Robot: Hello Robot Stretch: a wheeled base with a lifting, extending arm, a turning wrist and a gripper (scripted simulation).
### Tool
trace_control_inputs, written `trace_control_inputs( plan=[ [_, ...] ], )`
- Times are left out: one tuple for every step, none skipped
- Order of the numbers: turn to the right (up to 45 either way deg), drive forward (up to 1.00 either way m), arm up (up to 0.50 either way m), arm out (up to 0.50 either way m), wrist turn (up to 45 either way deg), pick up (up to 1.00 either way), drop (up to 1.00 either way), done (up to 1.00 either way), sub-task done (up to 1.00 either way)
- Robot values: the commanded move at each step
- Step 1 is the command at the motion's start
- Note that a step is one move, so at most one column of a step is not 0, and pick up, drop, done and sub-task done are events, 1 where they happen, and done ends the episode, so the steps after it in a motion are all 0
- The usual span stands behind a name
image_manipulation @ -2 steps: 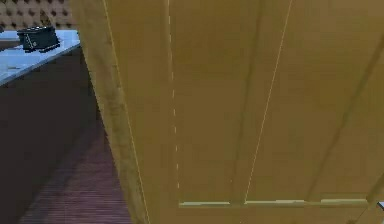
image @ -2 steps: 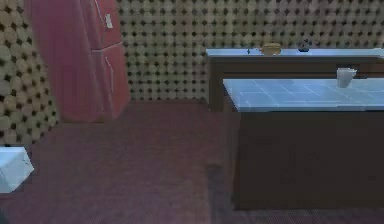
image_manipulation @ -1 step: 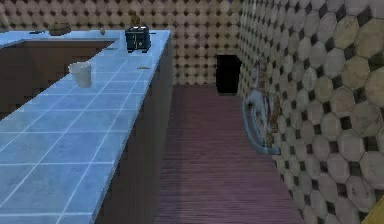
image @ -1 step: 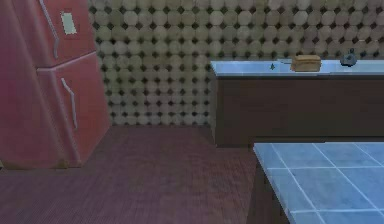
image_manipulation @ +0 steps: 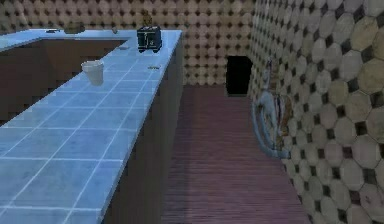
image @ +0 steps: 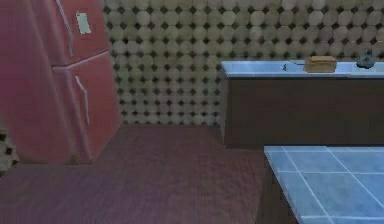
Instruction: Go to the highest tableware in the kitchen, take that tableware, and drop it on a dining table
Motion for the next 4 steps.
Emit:
trace_control_inputs(
  plan=[
    [-45.0,0.0,0.0,0.0,0.0,0.0,0.0,0.0,0.0],
    [-45.0,0.0,0.0,0.0,0.0,0.0,0.0,0.0,0.0],
    [-30.0,0.0,0.0,0.0,0.0,0.0,0.0,0.0,0.0],
    [0.0,0.15,0.0,0.0,0.0,0.0,0.0,0.0,0.0]
  ],
)
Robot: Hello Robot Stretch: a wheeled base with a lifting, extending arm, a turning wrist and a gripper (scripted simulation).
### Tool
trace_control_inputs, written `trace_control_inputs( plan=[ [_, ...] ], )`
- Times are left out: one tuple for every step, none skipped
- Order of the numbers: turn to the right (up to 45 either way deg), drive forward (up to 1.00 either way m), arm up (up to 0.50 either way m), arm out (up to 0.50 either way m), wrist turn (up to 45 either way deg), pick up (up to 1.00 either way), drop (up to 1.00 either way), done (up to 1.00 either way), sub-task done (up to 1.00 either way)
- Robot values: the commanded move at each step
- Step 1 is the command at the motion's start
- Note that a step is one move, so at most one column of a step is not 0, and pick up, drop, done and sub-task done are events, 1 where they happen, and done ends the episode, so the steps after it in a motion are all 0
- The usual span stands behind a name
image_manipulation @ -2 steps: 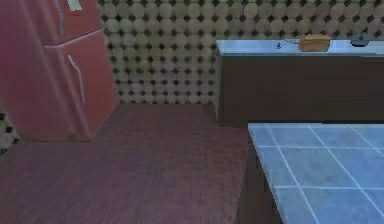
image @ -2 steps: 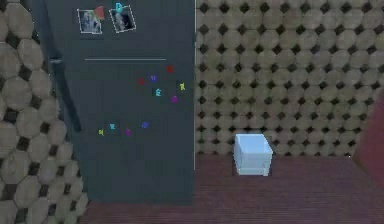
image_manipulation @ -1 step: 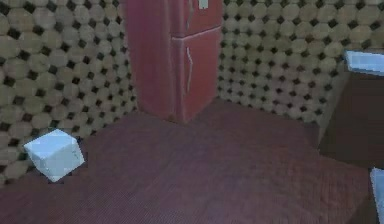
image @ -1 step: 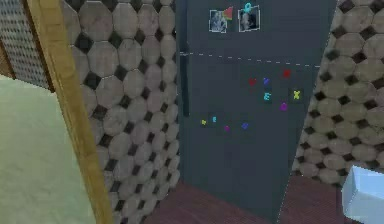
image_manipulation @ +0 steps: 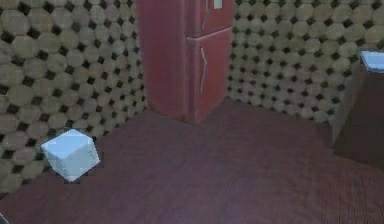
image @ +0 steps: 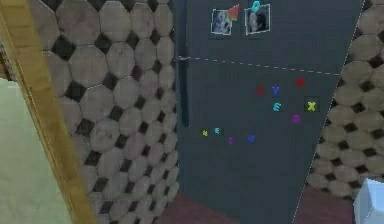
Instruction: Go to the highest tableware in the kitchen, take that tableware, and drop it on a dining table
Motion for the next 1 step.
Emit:
trace_control_inputs(
  plan=[
    [6.0,0.0,0.0,0.0,0.0,0.0,0.0,0.0,0.0]
  ],
)
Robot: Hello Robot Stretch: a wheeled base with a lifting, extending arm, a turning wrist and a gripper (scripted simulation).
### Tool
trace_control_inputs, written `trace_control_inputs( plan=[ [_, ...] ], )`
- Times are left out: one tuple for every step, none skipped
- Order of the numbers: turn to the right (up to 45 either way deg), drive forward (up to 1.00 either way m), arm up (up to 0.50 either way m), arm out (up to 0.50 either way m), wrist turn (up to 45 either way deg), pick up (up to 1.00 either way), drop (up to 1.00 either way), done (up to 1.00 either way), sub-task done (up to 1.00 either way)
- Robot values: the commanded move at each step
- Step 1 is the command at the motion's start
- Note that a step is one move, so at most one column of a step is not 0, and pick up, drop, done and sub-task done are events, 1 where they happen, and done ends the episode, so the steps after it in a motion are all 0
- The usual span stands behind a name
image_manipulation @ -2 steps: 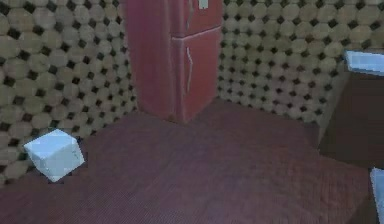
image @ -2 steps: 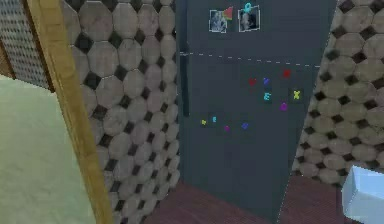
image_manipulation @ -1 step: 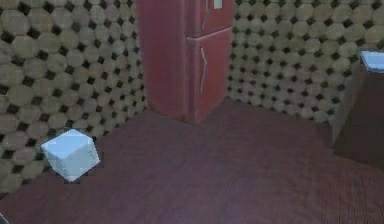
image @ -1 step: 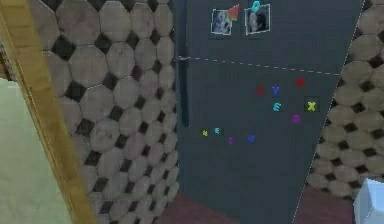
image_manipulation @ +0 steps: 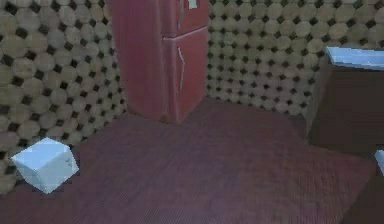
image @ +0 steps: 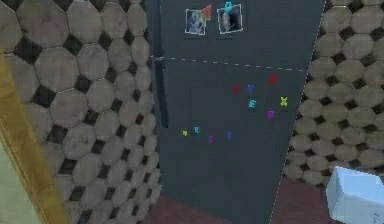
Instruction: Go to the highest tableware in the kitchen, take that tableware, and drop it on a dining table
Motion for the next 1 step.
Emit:
trace_control_inputs(
  plan=[
    [0.0,0.15,0.0,0.0,0.0,0.0,0.0,0.0,0.0]
  ],
)
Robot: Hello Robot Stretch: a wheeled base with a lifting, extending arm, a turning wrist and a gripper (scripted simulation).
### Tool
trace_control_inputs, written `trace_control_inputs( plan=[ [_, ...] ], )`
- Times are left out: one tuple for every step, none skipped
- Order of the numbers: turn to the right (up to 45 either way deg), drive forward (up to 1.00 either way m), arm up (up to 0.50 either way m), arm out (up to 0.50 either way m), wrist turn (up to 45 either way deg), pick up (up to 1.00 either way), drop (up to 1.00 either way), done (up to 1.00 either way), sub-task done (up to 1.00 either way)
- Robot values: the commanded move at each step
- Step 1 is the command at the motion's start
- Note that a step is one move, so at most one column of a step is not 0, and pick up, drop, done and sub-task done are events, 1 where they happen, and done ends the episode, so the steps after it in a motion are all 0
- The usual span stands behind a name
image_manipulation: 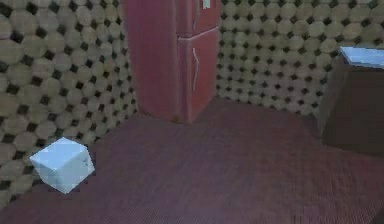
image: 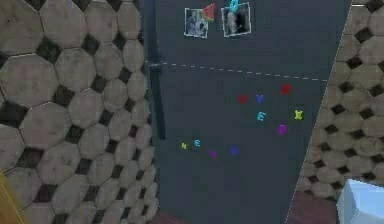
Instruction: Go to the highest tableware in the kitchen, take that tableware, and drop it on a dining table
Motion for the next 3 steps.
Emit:
trace_control_inputs(
  plan=[
    [45.0,0.0,0.0,0.0,0.0,0.0,0.0,0.0,0.0],
    [45.0,0.0,0.0,0.0,0.0,0.0,0.0,0.0,0.0],
    [27.0,0.0,0.0,0.0,0.0,0.0,0.0,0.0,0.0]
  ],
)
